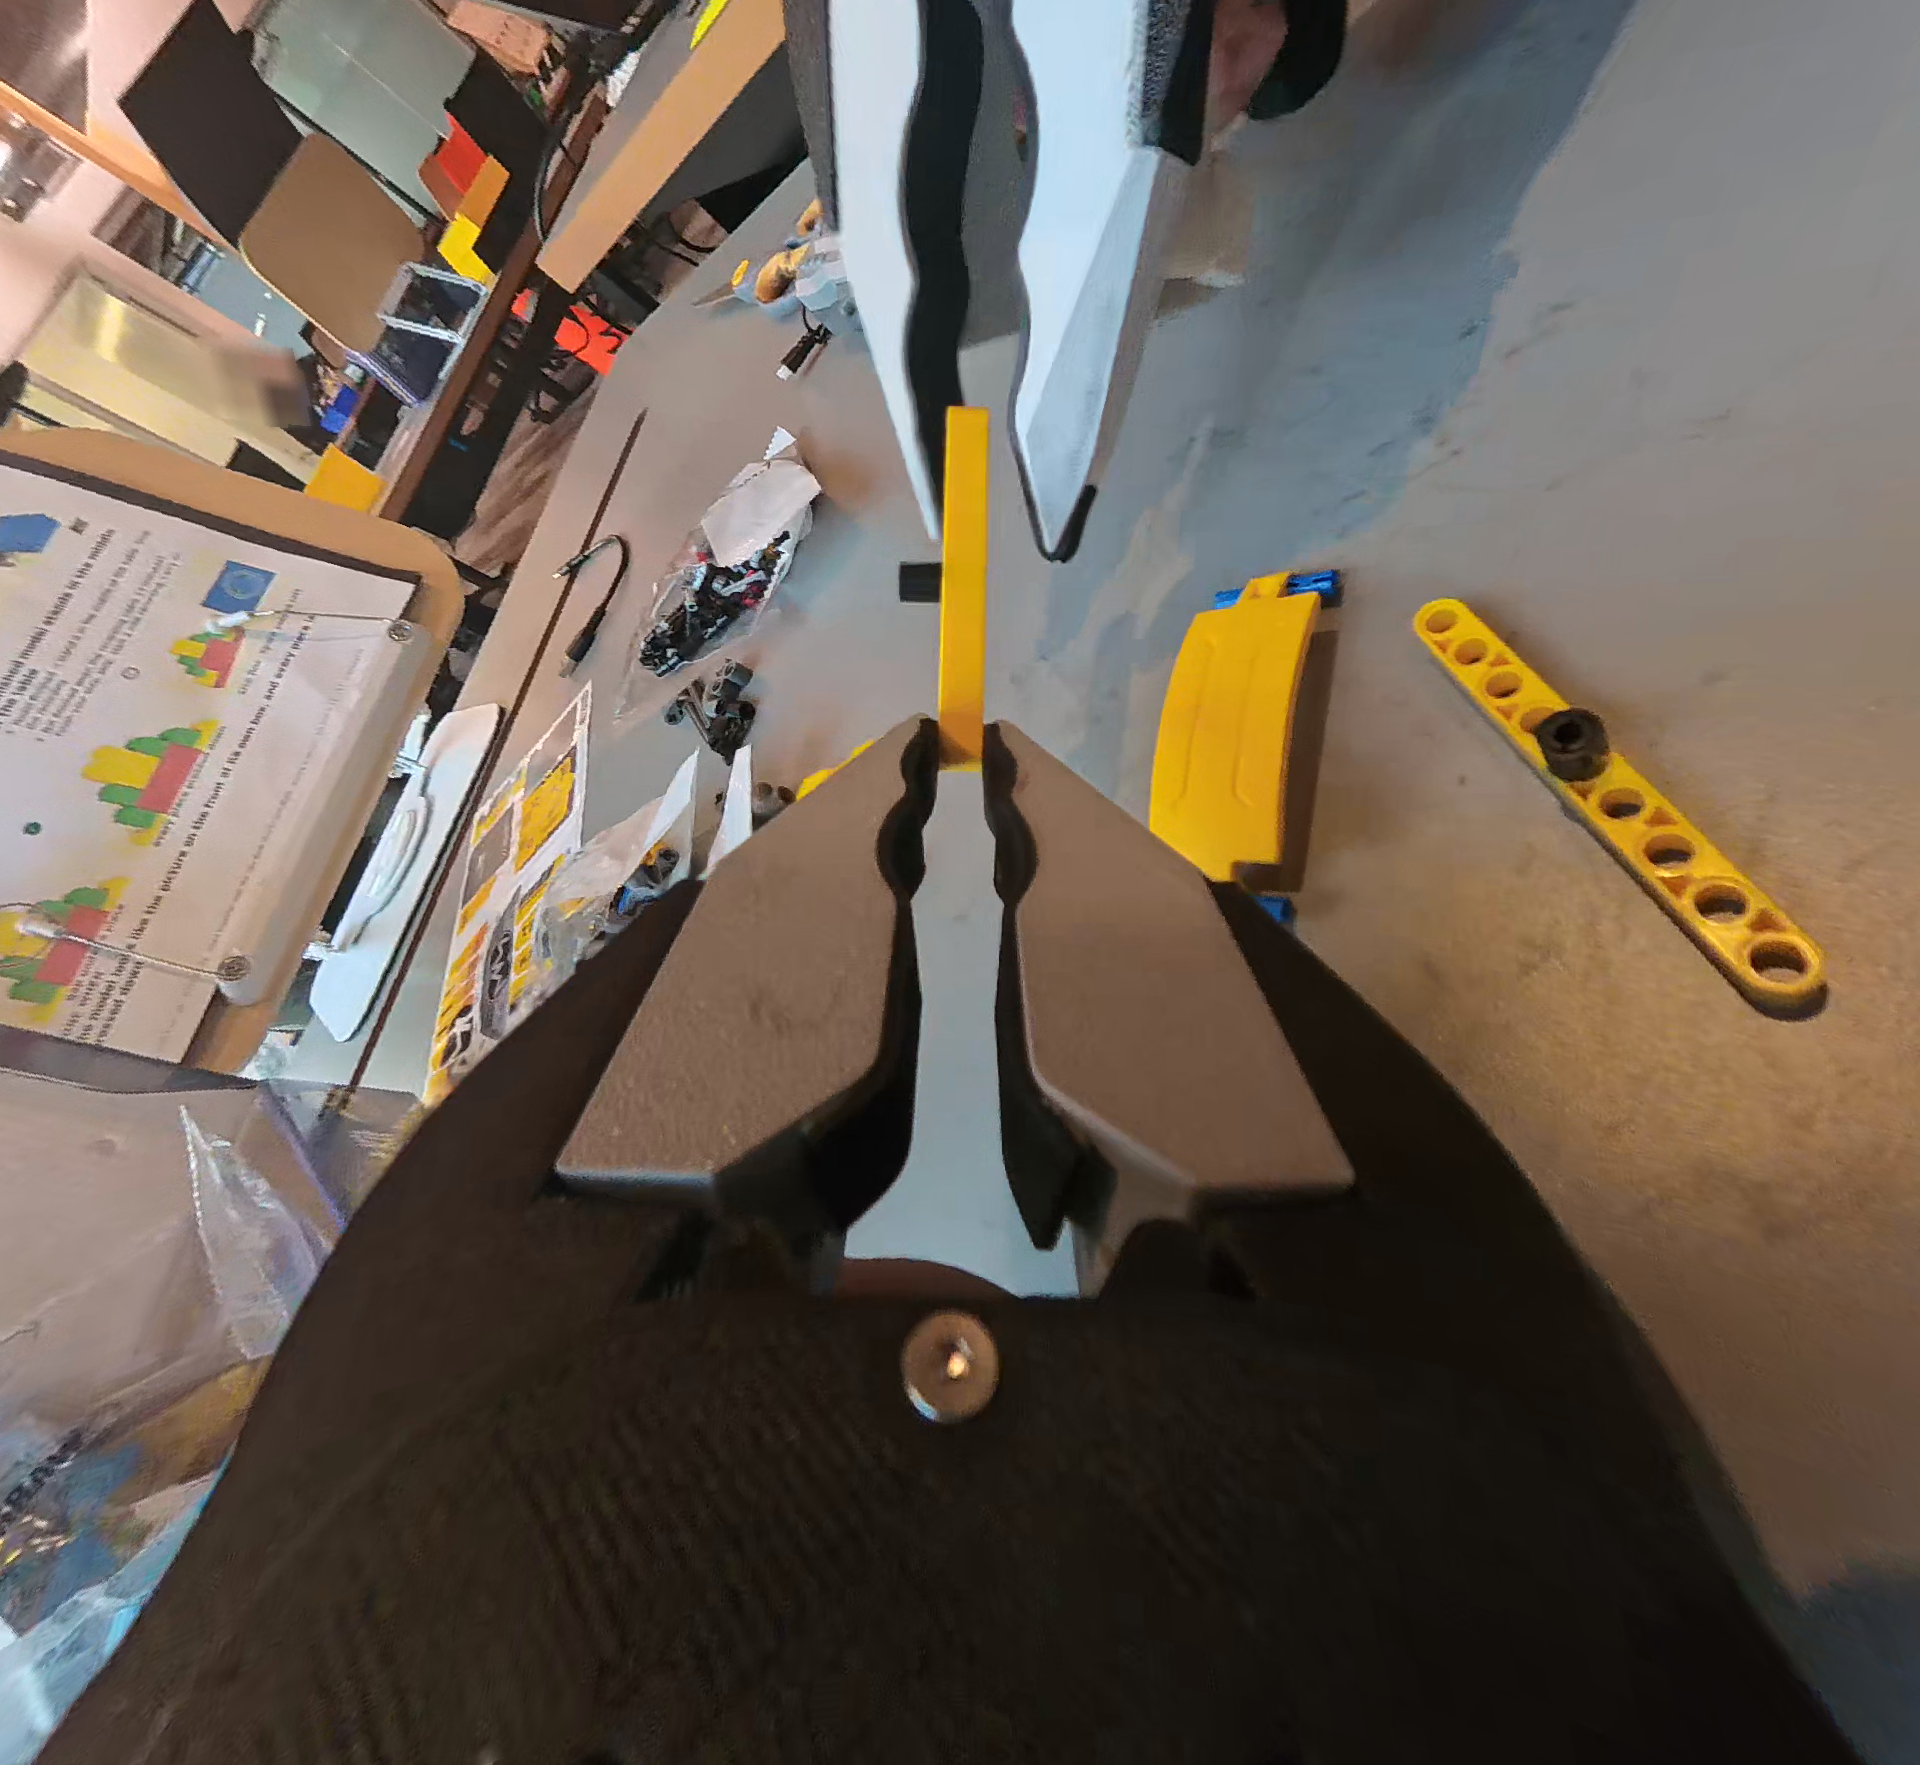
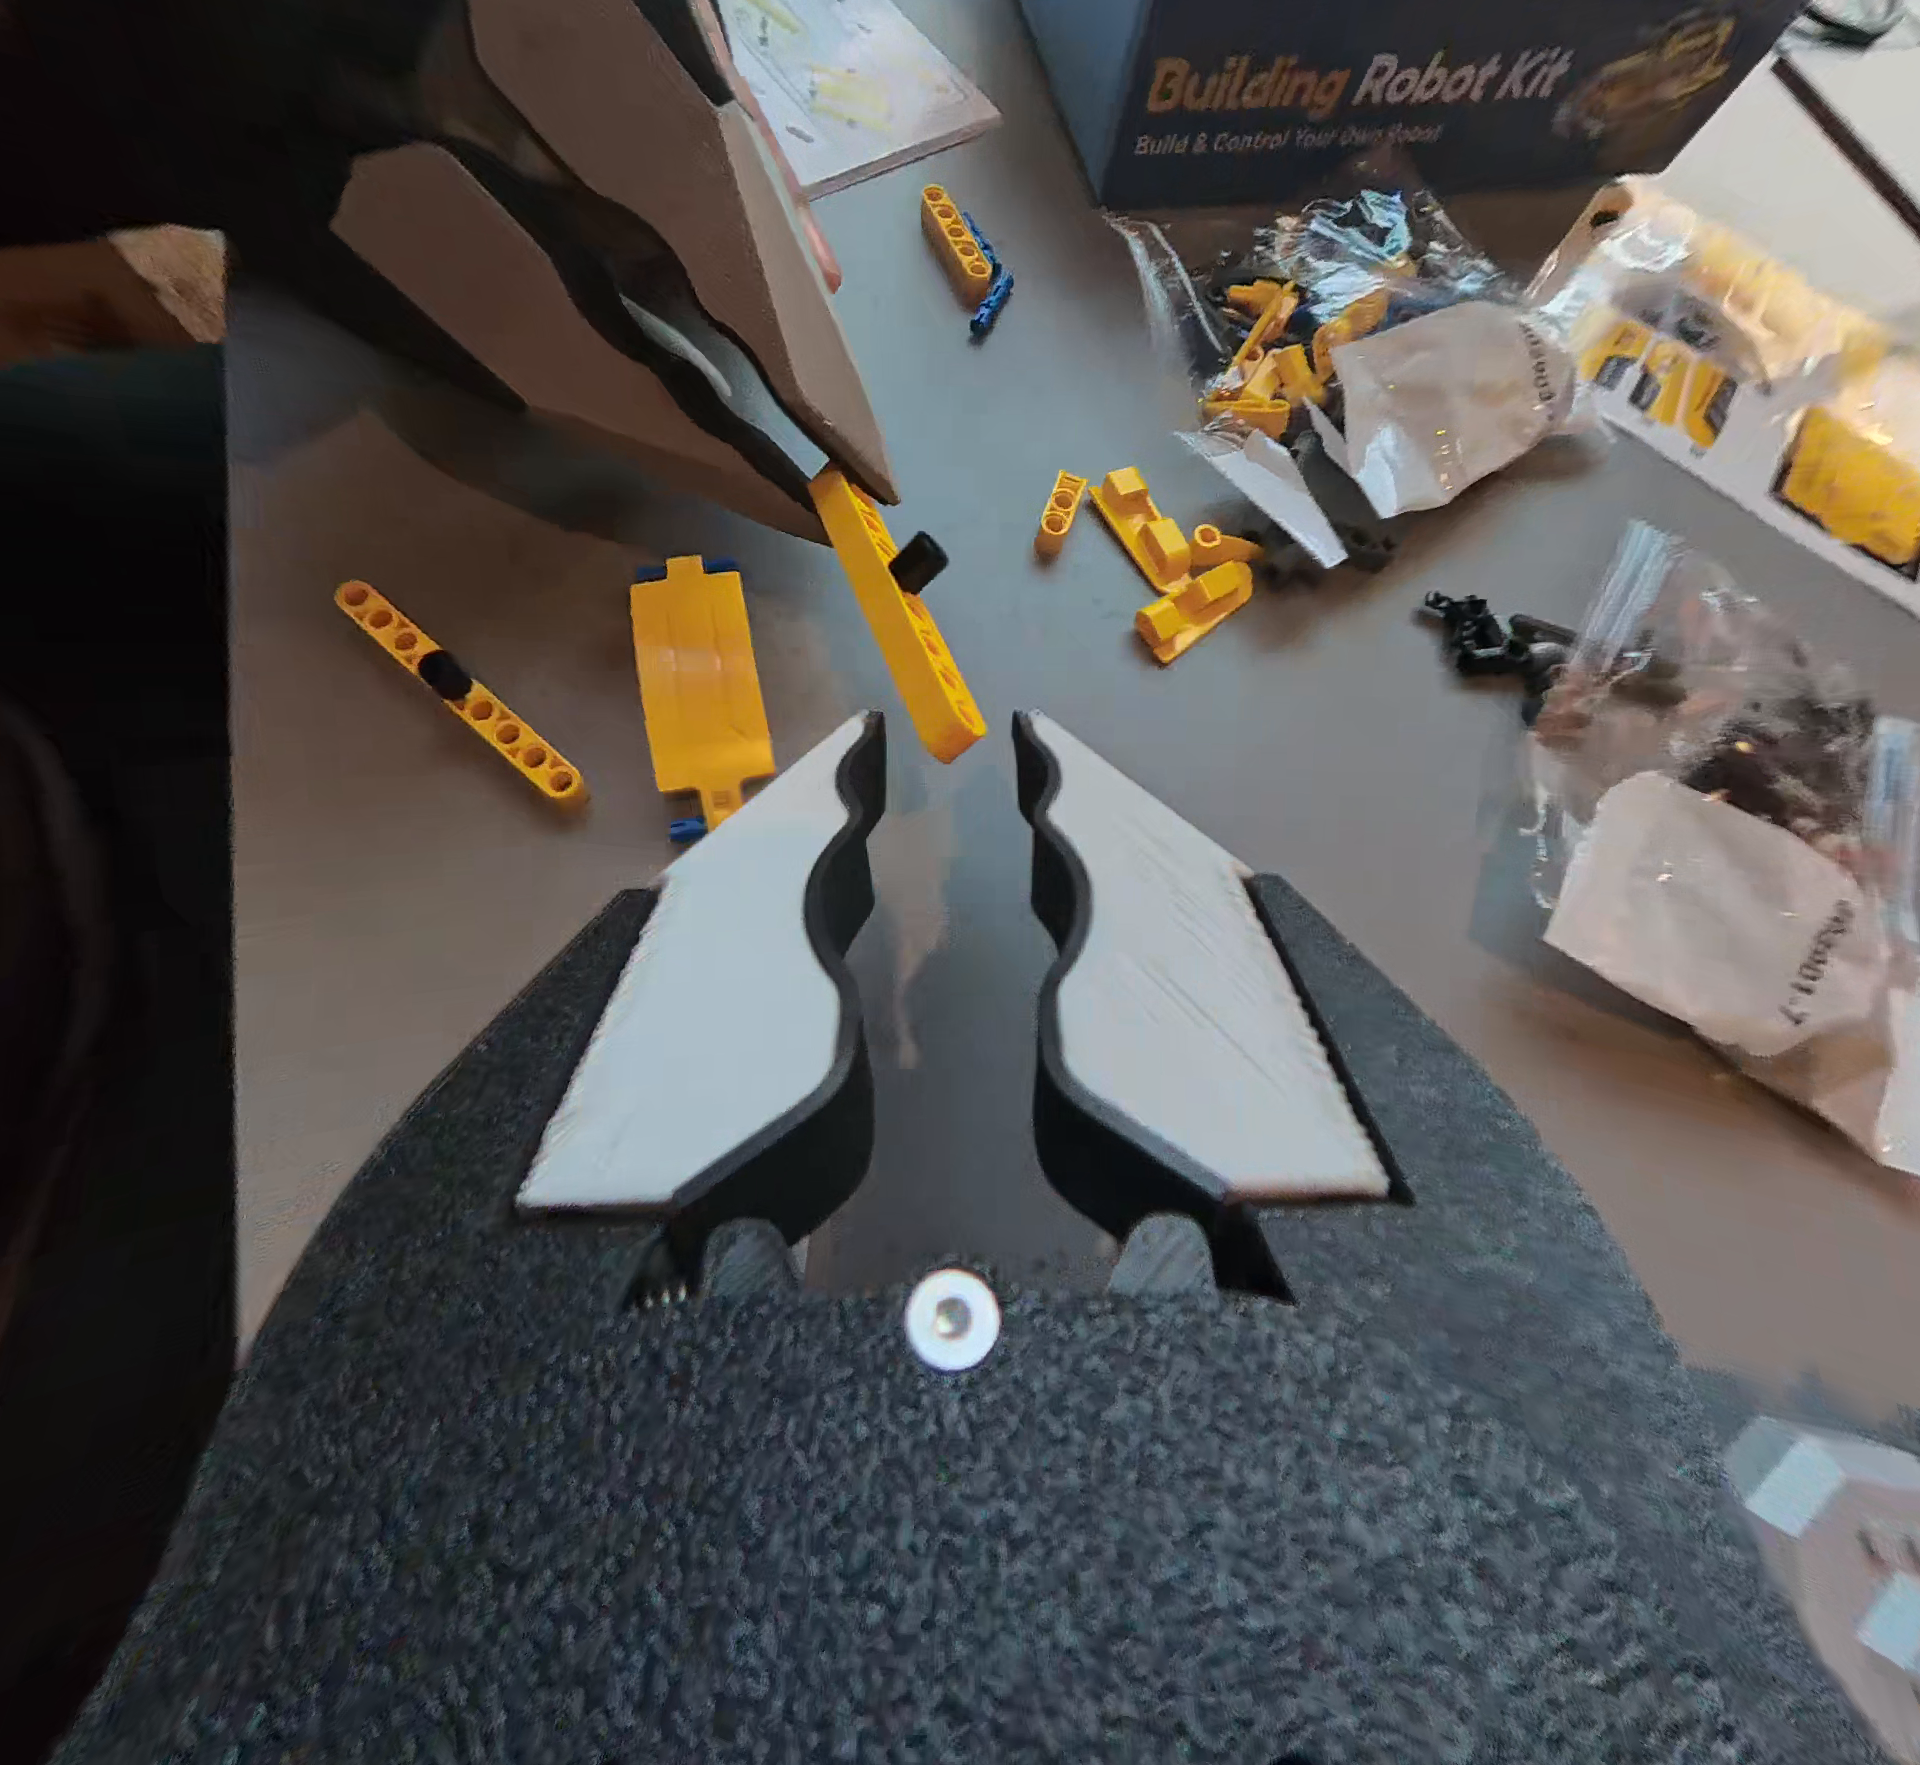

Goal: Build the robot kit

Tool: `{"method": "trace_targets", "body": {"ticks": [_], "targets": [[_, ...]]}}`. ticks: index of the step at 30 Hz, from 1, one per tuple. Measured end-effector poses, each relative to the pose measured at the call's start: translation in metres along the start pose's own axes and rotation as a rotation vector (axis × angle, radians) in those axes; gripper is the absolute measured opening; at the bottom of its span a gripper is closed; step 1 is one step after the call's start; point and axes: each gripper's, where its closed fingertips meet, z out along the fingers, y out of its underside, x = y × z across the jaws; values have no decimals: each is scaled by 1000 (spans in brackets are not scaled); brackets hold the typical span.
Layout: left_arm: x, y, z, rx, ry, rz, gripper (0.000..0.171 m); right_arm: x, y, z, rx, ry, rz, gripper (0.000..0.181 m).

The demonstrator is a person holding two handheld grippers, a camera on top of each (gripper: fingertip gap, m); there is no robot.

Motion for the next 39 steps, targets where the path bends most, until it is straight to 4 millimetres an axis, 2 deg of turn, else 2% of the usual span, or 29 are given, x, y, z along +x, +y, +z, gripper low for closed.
{"method": "trace_targets", "body": {"ticks": [3,6,8,11,14,19,25,28,33,36,39], "targets": [[3,3,1,-24,25,-9,5,6,-5,-7,31,63,-76,31],[4,4,2,-27,38,-18,5,-1,-12,-12,77,52,-147,21],[3,3,1,-25,44,-27,5,-2,-4,-8,36,60,-186,16],[5,5,2,-38,60,-37,5,-3,2,-3,32,57,-193,20],[6,7,4,-54,62,-28,6,-5,6,-2,28,38,-205,10],[0,4,1,-32,-6,3,12,-8,25,8,-73,-48,-68,9],[-11,-8,-9,58,-55,-58,19,-9,27,12,-101,-128,83,8],[-4,-18,-14,118,-13,-65,20,-17,28,14,-127,-201,144,8],[1,-32,-19,187,42,-101,22,-26,26,17,-134,-236,140,12],[1,-38,-26,186,74,-121,22,-24,27,14,-131,-242,148,22],[17,-34,-27,125,180,-139,24,-20,30,11,-130,-230,141,22]]}}
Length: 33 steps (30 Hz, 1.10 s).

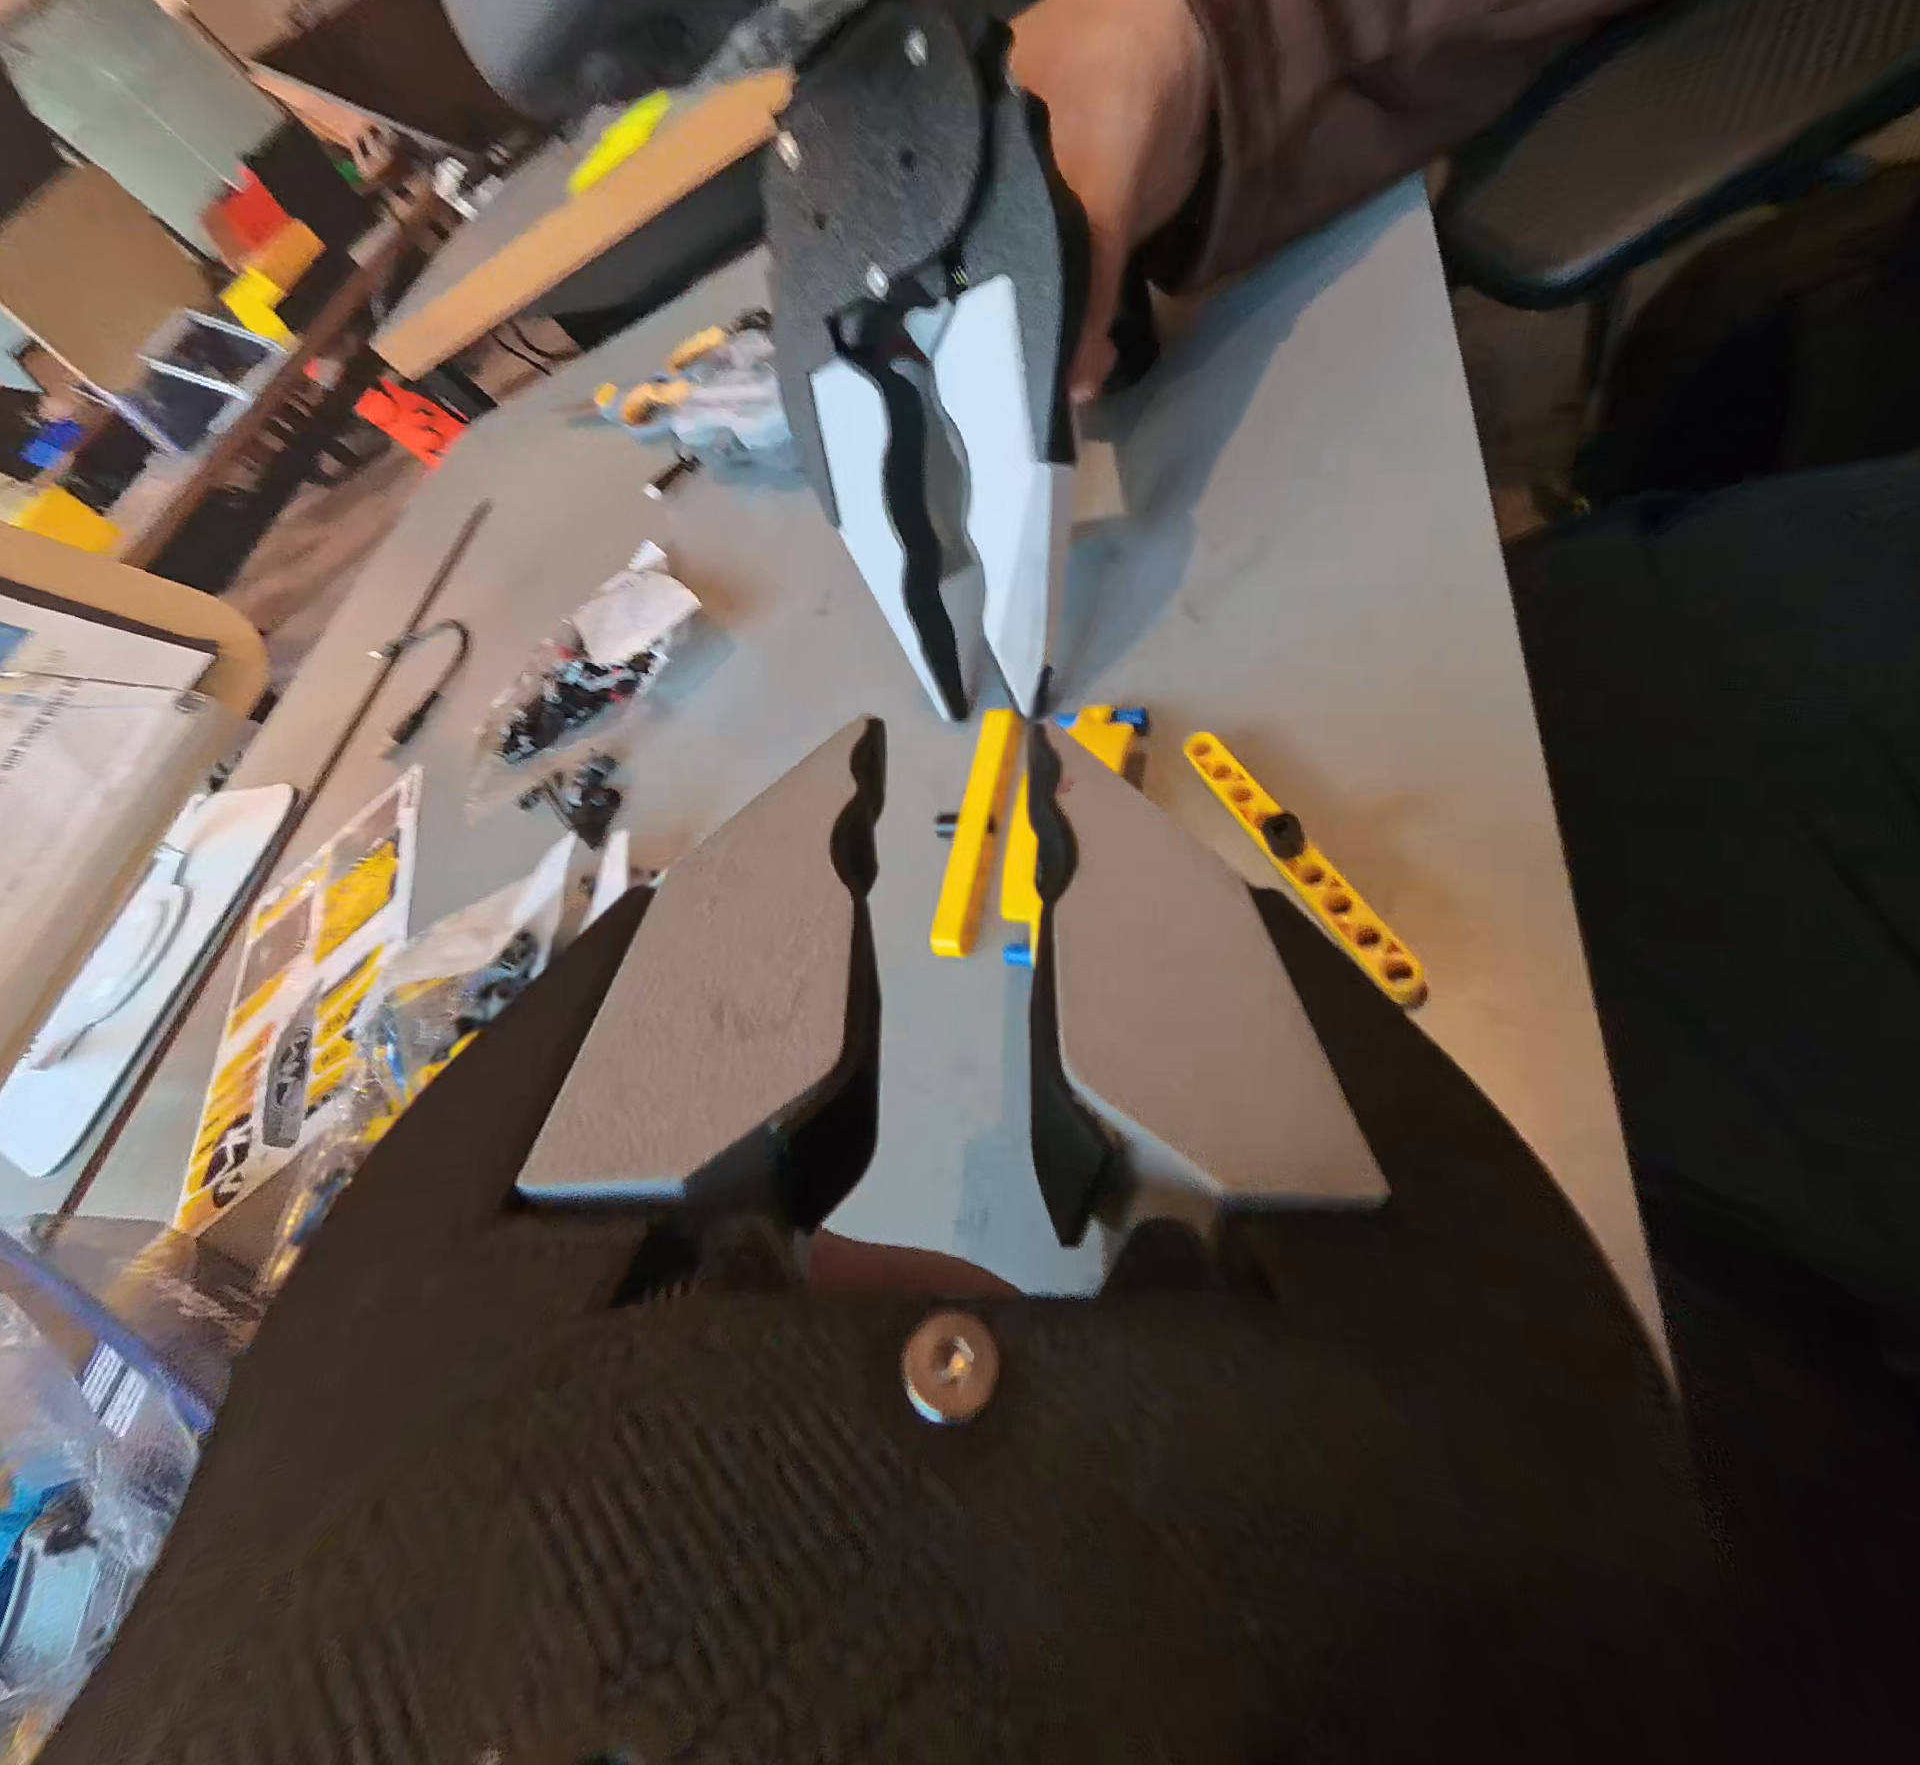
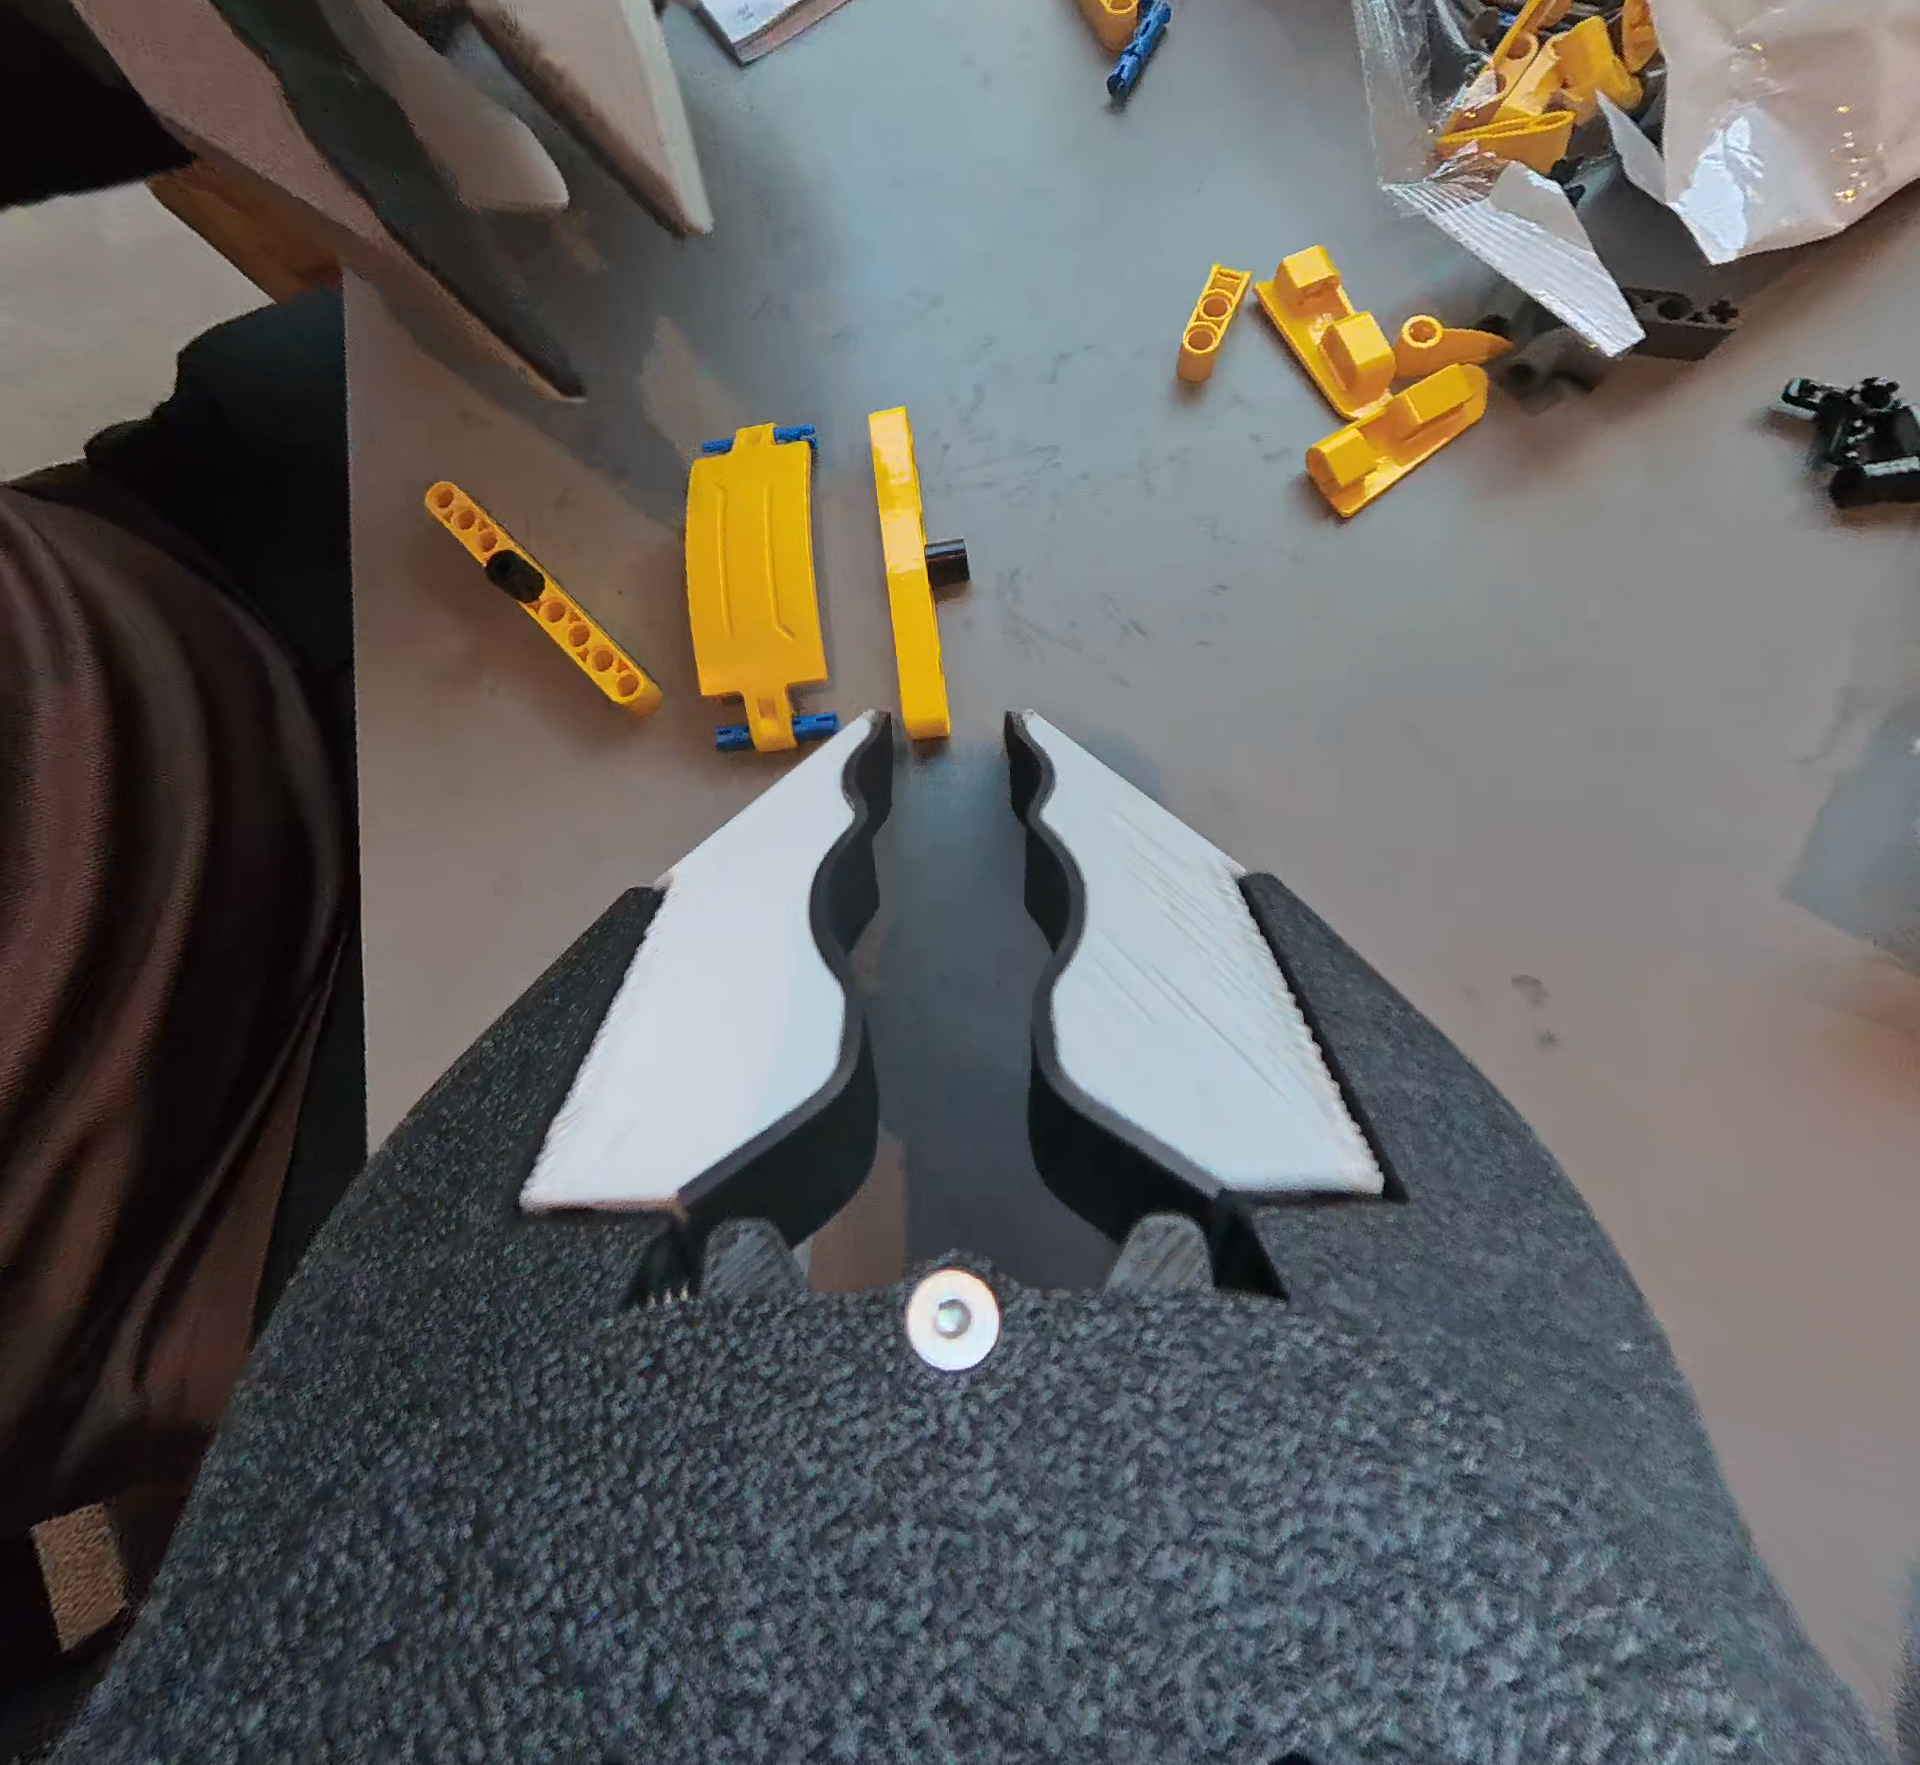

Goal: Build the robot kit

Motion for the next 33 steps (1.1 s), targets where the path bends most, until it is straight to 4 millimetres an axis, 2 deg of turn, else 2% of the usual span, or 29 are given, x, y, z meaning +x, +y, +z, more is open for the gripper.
{"method": "trace_targets", "body": {"ticks": [3,6,9,12,18,27,33], "targets": [[6,16,3,-86,5,52,25,-3,-2,-4,26,0,-27,28],[13,21,6,-106,41,33,24,-16,-8,-8,70,-38,-39,55],[15,26,10,-135,54,40,25,-24,-4,-6,47,-12,-99,63],[17,29,14,-154,77,41,25,-24,5,0,-3,27,-142,61],[22,37,18,-189,138,36,27,-22,-3,1,32,12,-110,58],[17,31,19,-149,203,-25,30,-22,-4,1,32,-24,-81,53],[19,35,24,-173,275,-7,28,-22,-4,2,32,-35,-81,49]]}}
